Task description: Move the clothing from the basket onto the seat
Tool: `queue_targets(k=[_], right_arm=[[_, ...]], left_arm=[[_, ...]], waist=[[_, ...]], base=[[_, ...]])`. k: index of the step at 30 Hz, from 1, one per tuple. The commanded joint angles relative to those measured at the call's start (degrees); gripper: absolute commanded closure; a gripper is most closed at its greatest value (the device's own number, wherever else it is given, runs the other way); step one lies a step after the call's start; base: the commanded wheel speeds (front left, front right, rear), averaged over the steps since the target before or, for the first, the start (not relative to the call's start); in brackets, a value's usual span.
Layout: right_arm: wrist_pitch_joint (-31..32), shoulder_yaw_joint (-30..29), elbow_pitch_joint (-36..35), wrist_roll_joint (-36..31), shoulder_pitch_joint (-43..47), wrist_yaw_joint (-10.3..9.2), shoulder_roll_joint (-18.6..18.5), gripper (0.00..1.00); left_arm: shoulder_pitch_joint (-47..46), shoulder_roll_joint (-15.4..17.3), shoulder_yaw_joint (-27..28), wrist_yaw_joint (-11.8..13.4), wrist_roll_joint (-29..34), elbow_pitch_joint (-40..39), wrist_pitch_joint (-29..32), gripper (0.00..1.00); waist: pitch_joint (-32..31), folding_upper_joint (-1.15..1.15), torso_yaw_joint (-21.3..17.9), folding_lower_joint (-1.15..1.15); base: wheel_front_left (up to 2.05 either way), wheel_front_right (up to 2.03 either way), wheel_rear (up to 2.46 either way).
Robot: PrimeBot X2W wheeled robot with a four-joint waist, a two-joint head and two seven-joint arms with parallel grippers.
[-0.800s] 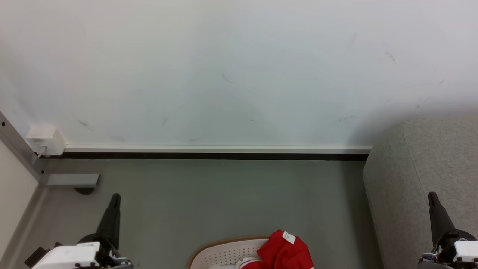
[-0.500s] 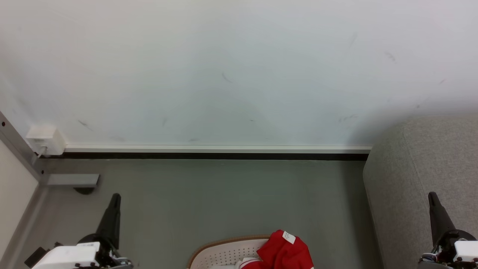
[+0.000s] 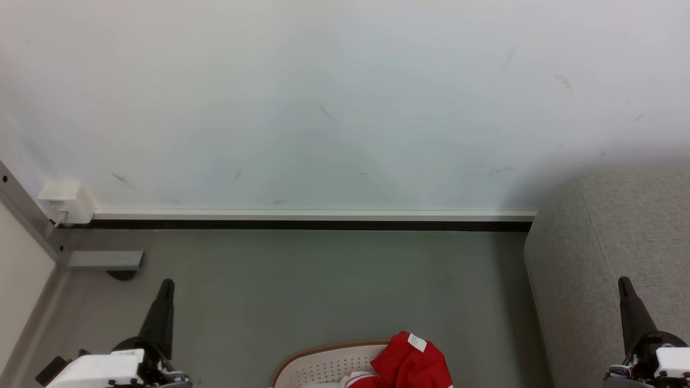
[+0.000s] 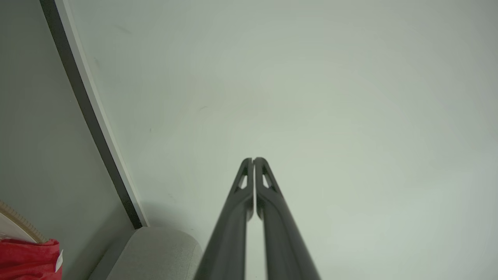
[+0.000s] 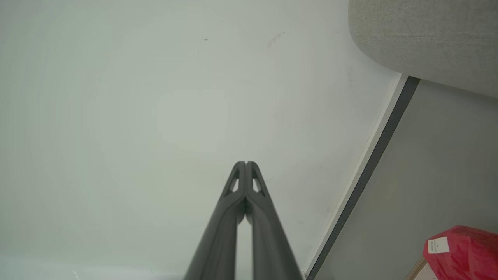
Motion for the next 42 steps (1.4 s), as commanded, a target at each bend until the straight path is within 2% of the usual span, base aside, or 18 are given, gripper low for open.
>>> queue_targets(k=[1, 22, 23, 35, 42], right_arm=[[-0.2, 0.0, -0.2, 0.7, -0.2, -0.14, -0.3, 1.00], [-0.2, 0.0, -0.2, 0.7, -0.2, -0.14, -0.3, 1.00], [0.0, 0.0, 0.0, 0.0, 0.0, 0.00, 0.0, 0.00], [-0.7, 0.4, -1.3, -0.8, 0.2, -0.01, 2.4, 0.00], [-1.3, 0.4, -2.2, -5.9, -0.2, -0.02, 3.4, 0.00]], left_arm=[[-0.3, 0.4, 0.1, -0.1, -0.8, -0.2, 0.2, 1.00], [-0.3, 0.4, 0.1, -0.1, -0.8, -0.2, 0.2, 1.00], [0.0, 0.0, 0.0, 0.0, 0.0, 0.1, 0.0, 0.00], [0.4, -0.1, -0.8, -0.4, 1.3, -0.2, -2.7, 0.00], [0.4, 0.0, -0.7, -0.7, 5.6, -1.6, -4.6, 0.00]], waist=[[0.0, 0.00, 0.0, 0.00], [0.0, 0.00, 0.0, 0.00], [0.0, 0.00, 0.0, 0.00], [0.1, 0.00, 0.0, 0.00], [0.0, 0.00, -0.1, 0.00]], base=[[0.00, 0.00, 0.00], [0.00, 0.00, 0.00], [0.00, 0.00, 0.00], [0.00, 0.00, 0.00], [0.00, 0.00, 0.00]])
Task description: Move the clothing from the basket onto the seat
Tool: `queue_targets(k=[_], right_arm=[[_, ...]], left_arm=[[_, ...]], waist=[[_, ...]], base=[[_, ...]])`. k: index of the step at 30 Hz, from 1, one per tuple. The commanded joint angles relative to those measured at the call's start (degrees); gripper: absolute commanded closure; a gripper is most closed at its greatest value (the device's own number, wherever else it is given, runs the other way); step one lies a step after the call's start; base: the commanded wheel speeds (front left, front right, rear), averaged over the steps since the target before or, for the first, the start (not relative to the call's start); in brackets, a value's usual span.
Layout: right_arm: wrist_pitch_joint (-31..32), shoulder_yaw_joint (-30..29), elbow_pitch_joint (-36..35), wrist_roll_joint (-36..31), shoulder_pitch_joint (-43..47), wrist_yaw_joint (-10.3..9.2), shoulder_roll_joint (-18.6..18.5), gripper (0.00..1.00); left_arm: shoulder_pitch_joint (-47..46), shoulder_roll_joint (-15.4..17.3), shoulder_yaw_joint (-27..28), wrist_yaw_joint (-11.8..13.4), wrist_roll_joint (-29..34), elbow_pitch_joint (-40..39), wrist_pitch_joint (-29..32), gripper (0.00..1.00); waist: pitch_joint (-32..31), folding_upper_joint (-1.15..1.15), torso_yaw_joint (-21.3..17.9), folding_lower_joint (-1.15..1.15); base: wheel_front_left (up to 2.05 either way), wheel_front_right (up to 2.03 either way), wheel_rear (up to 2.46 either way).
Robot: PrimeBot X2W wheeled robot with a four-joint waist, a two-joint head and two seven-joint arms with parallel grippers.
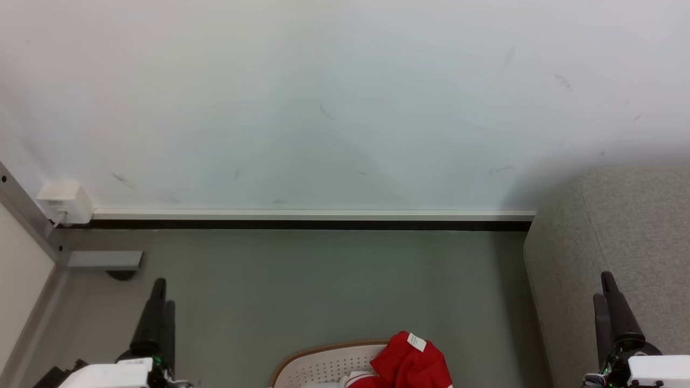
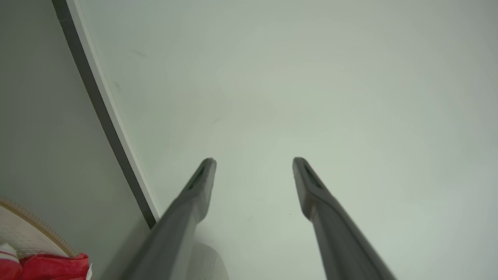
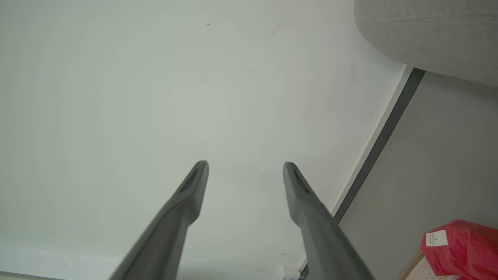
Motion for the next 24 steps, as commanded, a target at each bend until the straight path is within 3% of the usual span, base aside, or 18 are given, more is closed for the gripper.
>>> queue_targets(k=[1, 24], right_arm=[[-0.3, -0.5, -1.2, -1.9, -1.5, -0.02, -0.1, 0.00], [-1.8, -1.9, 0.6, -34.5, -2.0, -0.04, 1.8, 0.00]], left_arm=[[-1.2, 0.5, 0.3, -0.4, 1.9, -1.4, -0.7, 0.00], [0.0, 0.5, 1.0, -1.3, 28.5, -3.8, -5.9, 0.00]], waist=[[0.0, 0.00, 0.0, 0.00], [-0.2, 0.00, -0.5, 0.00]], base=[[0.00, 0.00, 0.00], [0.00, 0.00, 0.00]])
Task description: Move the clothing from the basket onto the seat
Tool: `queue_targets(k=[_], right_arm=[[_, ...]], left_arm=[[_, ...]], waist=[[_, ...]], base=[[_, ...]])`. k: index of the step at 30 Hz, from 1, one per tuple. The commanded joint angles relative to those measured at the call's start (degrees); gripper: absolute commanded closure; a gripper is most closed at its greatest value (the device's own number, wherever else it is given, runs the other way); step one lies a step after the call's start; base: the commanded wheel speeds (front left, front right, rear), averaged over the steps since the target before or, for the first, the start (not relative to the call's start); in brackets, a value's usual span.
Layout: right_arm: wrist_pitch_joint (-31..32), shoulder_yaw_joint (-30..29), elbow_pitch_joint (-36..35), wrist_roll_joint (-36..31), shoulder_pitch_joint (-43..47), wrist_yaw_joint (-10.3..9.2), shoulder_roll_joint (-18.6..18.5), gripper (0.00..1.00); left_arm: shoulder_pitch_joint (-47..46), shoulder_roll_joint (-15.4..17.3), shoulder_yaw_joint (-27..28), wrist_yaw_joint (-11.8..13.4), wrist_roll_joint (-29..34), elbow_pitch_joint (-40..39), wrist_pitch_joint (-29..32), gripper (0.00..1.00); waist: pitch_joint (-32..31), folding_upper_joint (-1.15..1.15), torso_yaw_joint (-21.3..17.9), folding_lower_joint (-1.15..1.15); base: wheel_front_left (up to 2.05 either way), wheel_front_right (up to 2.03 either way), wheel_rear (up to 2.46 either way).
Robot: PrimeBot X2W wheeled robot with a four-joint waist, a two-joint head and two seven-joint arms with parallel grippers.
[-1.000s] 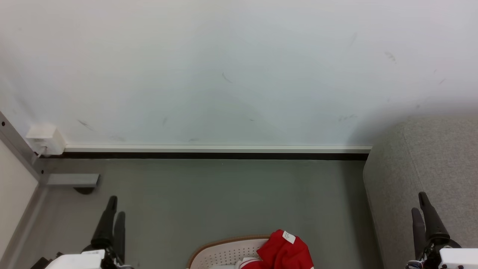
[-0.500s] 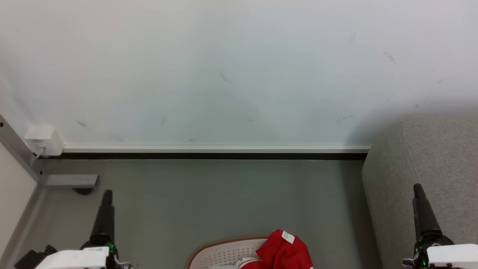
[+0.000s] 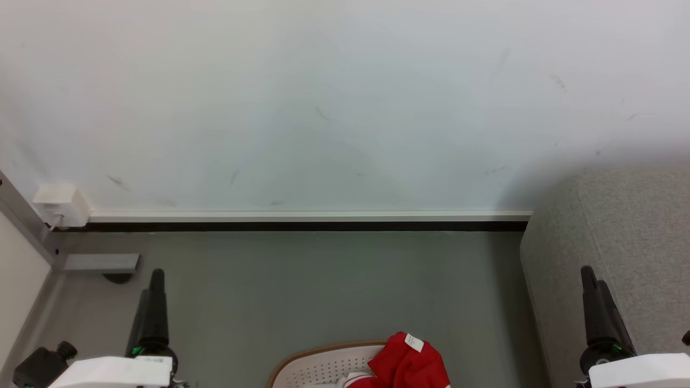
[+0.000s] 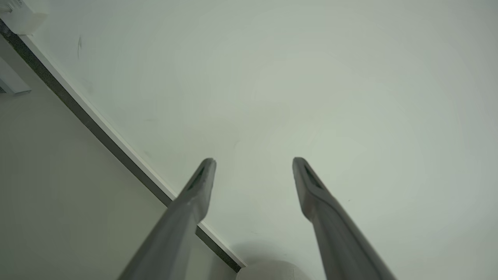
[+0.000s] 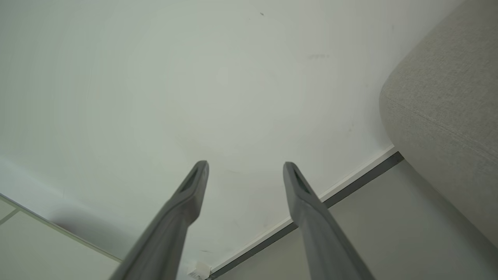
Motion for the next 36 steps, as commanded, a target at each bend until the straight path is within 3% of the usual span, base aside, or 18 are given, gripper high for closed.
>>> queue_targets(k=[1, 19, 36], right_arm=[[-0.2, -0.1, -0.2, -3.2, -1.8, -0.04, -0.2, 0.00], [-1.2, 1.1, 3.0, -21.2, -2.9, -0.06, 0.7, 0.00], [-1.9, 2.1, 5.1, -33.5, -3.8, -0.07, 1.3, 0.00]], left_arm=[[-0.1, 0.5, 0.2, -0.3, 3.4, -1.0, -0.7, 0.00], [0.5, 0.6, -1.7, 1.7, 24.9, -1.3, -4.0, 0.00], [1.1, 0.8, -3.3, 2.9, 37.2, -1.0, -6.5, 0.00]], waist=[[0.0, 0.00, -0.1, 0.00], [-0.3, 0.00, -0.3, 0.00], [-0.6, 0.00, -0.5, 0.00]], base=[[0.00, 0.00, 0.00], [0.00, 0.00, 0.00], [0.00, 0.00, 0.00]])
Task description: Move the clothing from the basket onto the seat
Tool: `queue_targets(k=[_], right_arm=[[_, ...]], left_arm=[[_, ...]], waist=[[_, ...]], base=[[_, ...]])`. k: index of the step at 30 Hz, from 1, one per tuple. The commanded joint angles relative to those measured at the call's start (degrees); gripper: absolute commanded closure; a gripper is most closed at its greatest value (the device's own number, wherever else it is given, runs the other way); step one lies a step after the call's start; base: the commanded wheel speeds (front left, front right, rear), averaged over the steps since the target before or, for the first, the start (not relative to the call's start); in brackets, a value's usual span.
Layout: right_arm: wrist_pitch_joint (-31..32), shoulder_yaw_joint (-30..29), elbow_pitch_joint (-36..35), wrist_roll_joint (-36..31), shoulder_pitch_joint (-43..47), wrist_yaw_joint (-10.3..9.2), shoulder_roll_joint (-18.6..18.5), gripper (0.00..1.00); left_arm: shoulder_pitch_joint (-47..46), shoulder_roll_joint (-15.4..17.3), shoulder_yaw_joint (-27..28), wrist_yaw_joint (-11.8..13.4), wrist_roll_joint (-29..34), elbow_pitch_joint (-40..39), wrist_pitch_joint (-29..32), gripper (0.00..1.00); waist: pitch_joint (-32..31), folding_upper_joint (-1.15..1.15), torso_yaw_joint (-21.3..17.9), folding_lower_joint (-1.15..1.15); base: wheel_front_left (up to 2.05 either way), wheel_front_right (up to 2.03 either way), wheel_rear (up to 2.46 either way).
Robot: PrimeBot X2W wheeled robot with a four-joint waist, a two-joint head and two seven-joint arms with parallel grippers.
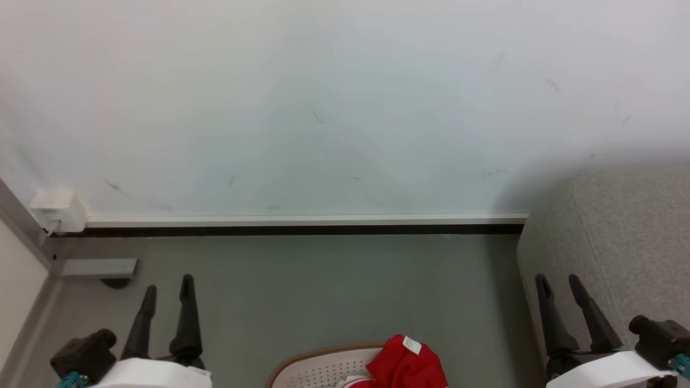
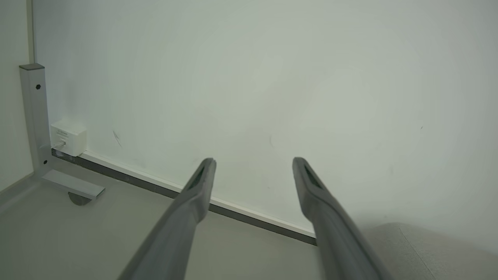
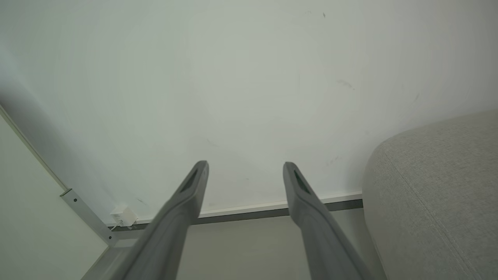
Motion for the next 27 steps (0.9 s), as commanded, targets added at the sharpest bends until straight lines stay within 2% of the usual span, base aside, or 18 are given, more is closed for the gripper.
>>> queue_targets(k=[1, 27], right_arm=[[-0.5, 0.0, -0.1, -1.9, -1.2, -0.07, 0.0, 0.00], [-1.4, 0.0, 0.1, -15.1, -1.6, -0.10, 1.9, 0.00]], left_arm=[[0.1, 0.6, -0.1, 0.2, 2.2, -0.6, -0.7, 0.00], [0.6, 0.9, -0.8, 0.7, 14.9, 0.2, -3.9, 0.00]], waist=[[0.0, 0.00, 0.0, 0.00], [-0.5, 0.00, -0.5, 0.00]], base=[[0.00, 0.00, 0.00], [0.00, 0.00, 0.00]])
